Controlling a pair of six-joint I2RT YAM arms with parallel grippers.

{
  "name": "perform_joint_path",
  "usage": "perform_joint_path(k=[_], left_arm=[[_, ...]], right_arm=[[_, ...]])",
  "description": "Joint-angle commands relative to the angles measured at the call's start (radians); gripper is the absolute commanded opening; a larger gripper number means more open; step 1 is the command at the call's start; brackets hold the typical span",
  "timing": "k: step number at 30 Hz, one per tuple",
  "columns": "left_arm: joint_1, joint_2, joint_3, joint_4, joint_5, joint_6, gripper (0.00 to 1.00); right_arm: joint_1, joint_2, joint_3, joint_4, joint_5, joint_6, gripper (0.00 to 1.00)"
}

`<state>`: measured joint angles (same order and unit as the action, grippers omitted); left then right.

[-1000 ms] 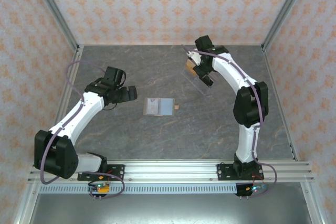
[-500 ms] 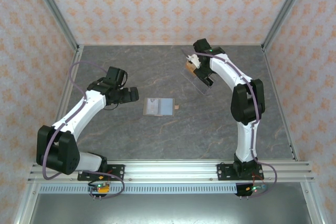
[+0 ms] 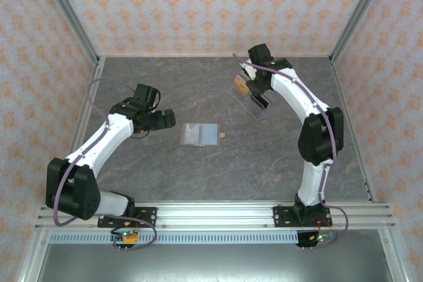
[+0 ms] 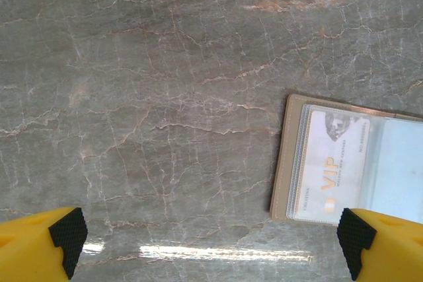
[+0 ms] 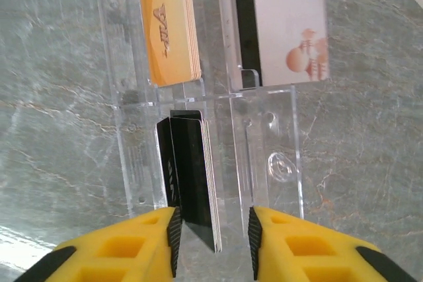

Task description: Take the credit cards out of the card holder

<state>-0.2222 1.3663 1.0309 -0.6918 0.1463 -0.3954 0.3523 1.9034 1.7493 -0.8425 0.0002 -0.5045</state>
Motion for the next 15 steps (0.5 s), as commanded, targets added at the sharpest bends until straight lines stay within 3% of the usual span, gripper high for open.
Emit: perform_joint_path(k=[1, 4, 8, 15], left_arm=[[0.001, -0.022, -0.007, 0.012, 0.005, -0.041, 1.0], [0.0, -0.027, -0.021, 0.04, 0.031, -0.087, 1.0], [0.0, -0.021, -0.033, 0.074, 0.077, -0.132, 1.0], [-0.016, 0.014, -0.049, 0.122, 0.128, -0.191, 1.0]], right_arm=[[0.021, -0.078, -0.047, 0.001, -0.041, 0.194, 0.42], [0.045, -0.156, -0.118, 0.067, -0.086, 0.423, 0.43], [0.098, -0.263, -0.277, 0.198, -0.205, 0.651, 0.54], [0.24, -0.263, -0.426, 0.29, -0.274, 0.942, 0.56]])
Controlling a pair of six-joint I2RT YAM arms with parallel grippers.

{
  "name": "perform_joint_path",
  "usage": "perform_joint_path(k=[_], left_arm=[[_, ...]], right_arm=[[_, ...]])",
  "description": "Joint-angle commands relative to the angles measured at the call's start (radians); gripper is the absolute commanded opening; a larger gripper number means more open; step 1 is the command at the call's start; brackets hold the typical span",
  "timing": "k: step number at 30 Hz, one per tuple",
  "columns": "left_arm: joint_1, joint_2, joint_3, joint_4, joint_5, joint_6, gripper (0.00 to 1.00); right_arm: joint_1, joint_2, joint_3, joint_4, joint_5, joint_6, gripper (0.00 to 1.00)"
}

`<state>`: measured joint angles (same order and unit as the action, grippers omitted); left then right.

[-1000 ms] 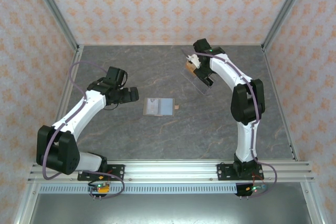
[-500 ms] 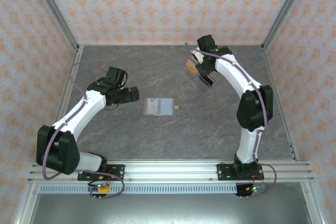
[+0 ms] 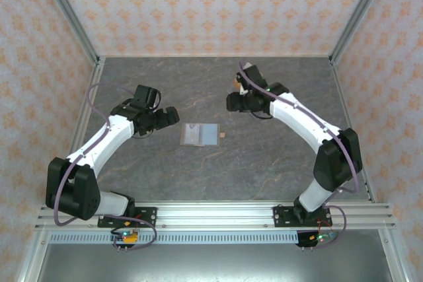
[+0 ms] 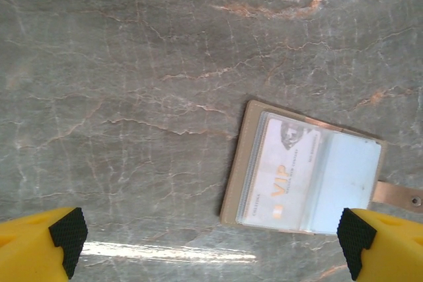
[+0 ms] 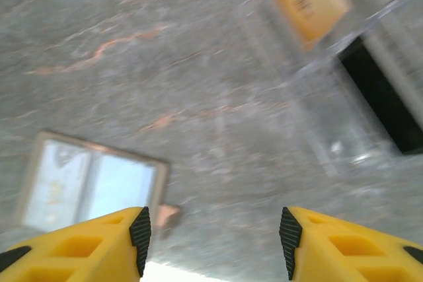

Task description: Take the credit cards out of the card holder

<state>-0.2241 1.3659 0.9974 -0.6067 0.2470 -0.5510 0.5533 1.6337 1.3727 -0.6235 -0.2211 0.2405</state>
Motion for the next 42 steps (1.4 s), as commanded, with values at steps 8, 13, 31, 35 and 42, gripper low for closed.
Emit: perform_joint_path(k=[8, 13, 31, 35, 42], left_arm=[[-0.035, 0.061, -0.02, 0.089, 0.066, -0.045, 1.0], [-0.05, 0.097, -0.017, 0.12, 0.096, -0.068, 0.97], [-0.111, 0.278, -0.014, 0.243, 0.229, -0.141, 0.46], [-0.121, 0.325, -0.012, 0.259, 0.233, -0.145, 0.39], [-0.127, 0.377, -0.022, 0.267, 0.212, -0.148, 0.29]], right_arm=[[0.173, 0.136, -0.104, 0.238, -0.095, 0.398, 0.5], [0.189, 0.241, -0.068, 0.23, -0.081, 0.44, 0.46], [0.189, 0.366, -0.012, 0.139, 0.019, 0.403, 0.43], [0.189, 0.376, -0.009, 0.137, 0.014, 0.395, 0.43], [0.185, 0.387, -0.031, 0.253, -0.132, 0.393, 0.39]])
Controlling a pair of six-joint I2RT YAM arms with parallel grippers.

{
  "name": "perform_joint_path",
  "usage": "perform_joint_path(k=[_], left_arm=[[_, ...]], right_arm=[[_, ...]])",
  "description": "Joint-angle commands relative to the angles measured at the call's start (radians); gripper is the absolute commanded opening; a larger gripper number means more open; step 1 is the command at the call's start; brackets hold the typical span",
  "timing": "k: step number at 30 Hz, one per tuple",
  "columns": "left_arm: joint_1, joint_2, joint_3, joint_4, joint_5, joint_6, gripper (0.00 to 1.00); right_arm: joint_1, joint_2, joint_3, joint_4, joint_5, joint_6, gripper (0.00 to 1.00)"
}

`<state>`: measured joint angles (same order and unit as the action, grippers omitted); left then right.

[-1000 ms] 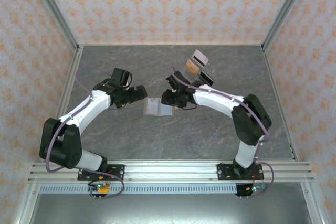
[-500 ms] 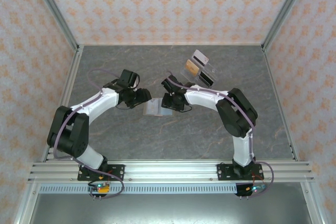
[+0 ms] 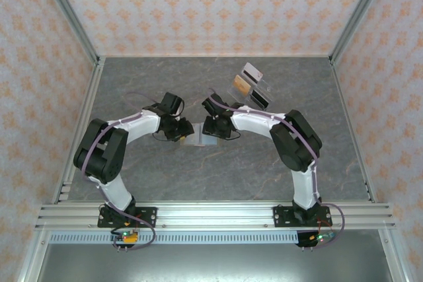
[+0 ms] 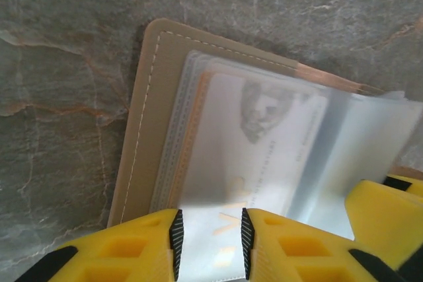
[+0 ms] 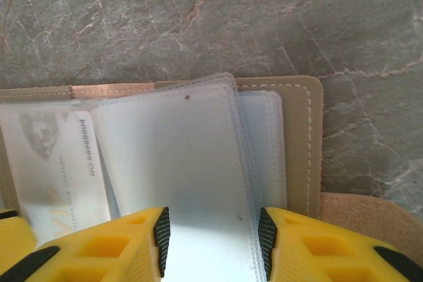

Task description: Take the credit cards out of the card holder

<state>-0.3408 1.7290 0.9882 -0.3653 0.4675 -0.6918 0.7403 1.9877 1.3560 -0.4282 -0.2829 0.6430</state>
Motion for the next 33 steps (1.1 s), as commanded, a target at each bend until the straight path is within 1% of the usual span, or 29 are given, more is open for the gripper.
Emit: perform_joint_path(k=[1, 9, 11, 14, 18, 20, 22, 27, 29, 33], left_arm=[[-0.01, 0.015, -0.014, 0.027, -0.009, -0.008, 0.28], [-0.01, 0.029, -0.022, 0.027, -0.015, -0.002, 0.25], [-0.01, 0.03, -0.022, 0.027, -0.015, 0.0, 0.25], [-0.01, 0.029, -0.023, 0.028, -0.016, 0.0, 0.24], [-0.011, 0.03, -0.024, 0.023, -0.019, 0.003, 0.24], [-0.01, 0.029, -0.026, 0.022, -0.021, 0.003, 0.24], [-0.01, 0.029, -0.026, 0.024, -0.018, 0.003, 0.24], [-0.01, 0.021, -0.026, 0.023, -0.02, 0.005, 0.24], [-0.01, 0.021, -0.026, 0.021, -0.019, 0.004, 0.24], [-0.01, 0.023, -0.026, 0.02, -0.017, 0.007, 0.23]], right_arm=[[-0.004, 0.032, -0.018, 0.082, -0.089, -0.008, 0.38], [-0.023, 0.026, -0.013, 0.174, -0.197, -0.002, 0.3], [-0.028, 0.019, -0.014, 0.183, -0.207, -0.004, 0.28], [-0.036, -0.001, -0.025, 0.178, -0.19, -0.007, 0.27], [-0.042, -0.041, -0.045, 0.133, -0.115, -0.028, 0.27], [-0.042, -0.049, -0.053, 0.12, -0.104, -0.038, 0.27], [-0.046, -0.043, -0.055, 0.139, -0.153, -0.043, 0.27], [-0.048, -0.019, -0.056, 0.277, -0.373, -0.013, 0.28], [-0.048, -0.023, -0.06, 0.316, -0.402, 0.0, 0.29], [-0.048, -0.053, -0.069, 0.331, -0.378, -0.008, 0.3]])
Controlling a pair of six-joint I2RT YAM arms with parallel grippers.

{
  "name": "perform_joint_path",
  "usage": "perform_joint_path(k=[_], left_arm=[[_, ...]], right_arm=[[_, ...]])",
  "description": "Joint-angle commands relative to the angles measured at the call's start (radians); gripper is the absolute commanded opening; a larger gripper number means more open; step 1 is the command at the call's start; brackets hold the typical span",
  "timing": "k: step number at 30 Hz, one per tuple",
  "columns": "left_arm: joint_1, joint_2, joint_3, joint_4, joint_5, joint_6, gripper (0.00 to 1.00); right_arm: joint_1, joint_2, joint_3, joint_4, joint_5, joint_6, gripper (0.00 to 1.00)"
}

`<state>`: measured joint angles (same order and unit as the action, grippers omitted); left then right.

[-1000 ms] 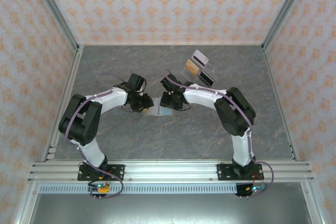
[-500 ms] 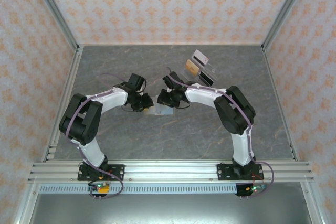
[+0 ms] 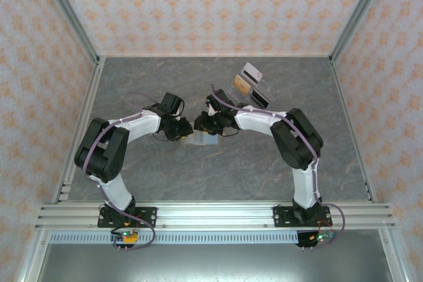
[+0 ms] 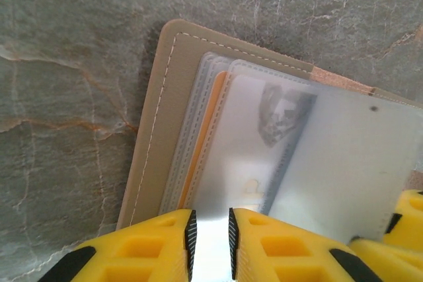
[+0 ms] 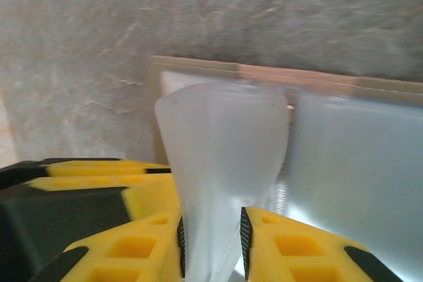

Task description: Take the credit cards out of the card holder

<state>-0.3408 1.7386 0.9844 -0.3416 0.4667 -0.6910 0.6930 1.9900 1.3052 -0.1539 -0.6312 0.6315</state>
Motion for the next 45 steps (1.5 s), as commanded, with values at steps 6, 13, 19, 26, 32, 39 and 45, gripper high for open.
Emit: perform_joint_path(k=[6, 13, 19, 26, 32, 39, 45], left_arm=[[-0.01, 0.016, -0.017, -0.005, -0.017, 0.008, 0.23], [-0.01, 0.01, -0.015, -0.012, -0.019, 0.013, 0.23], [-0.01, 0.009, -0.012, -0.014, -0.02, 0.015, 0.23], [-0.01, 0.007, -0.015, -0.016, -0.02, 0.015, 0.23], [-0.01, 0.004, -0.018, -0.016, -0.022, 0.015, 0.23], [-0.01, 0.003, -0.019, -0.014, -0.02, 0.015, 0.22], [-0.01, 0.007, -0.019, -0.013, -0.014, 0.018, 0.21]], right_arm=[[-0.002, -0.057, 0.014, -0.11, 0.134, -0.045, 0.3], [-0.004, -0.058, 0.013, -0.27, 0.353, -0.059, 0.36], [-0.003, -0.05, 0.018, -0.282, 0.367, -0.07, 0.39], [-0.003, -0.01, 0.047, -0.309, 0.352, -0.07, 0.42], [-0.003, -0.048, 0.034, -0.317, 0.379, -0.074, 0.44], [-0.003, -0.021, 0.052, -0.311, 0.326, -0.082, 0.36], [-0.004, 0.007, 0.06, -0.303, 0.282, -0.08, 0.31]])
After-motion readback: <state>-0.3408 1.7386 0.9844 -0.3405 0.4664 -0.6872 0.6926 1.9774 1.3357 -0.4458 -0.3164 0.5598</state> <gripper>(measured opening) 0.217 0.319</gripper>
